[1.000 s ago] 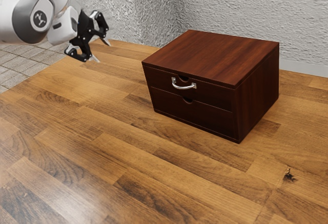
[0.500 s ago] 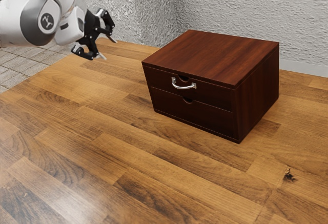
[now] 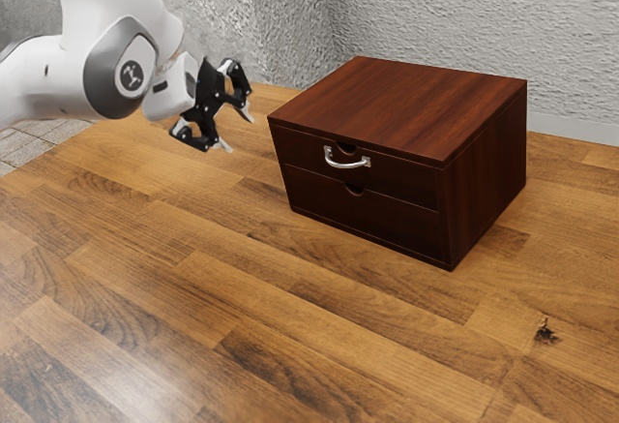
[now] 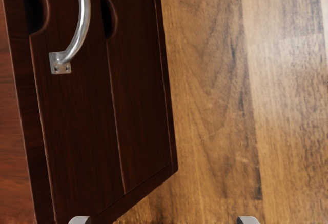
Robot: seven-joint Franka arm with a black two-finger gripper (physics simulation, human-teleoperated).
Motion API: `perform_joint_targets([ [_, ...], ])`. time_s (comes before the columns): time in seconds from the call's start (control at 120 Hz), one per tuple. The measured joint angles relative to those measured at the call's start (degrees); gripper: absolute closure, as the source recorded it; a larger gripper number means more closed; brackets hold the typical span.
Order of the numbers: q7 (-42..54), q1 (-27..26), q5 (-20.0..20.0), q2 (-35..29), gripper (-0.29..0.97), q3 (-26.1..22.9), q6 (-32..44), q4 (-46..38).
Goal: Pull the drawer handle with one arm to open the drawer
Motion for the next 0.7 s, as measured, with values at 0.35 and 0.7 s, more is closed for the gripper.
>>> perform_joint_targets([
  [0.35, 0.21, -0.73, -0.1, 0.48, 0.35, -1.08, 2.24, 0.49],
  [0.7, 0.45, -0.47, -1.2, 3.54, 0.35, -3.09, 3.95, 1.26],
])
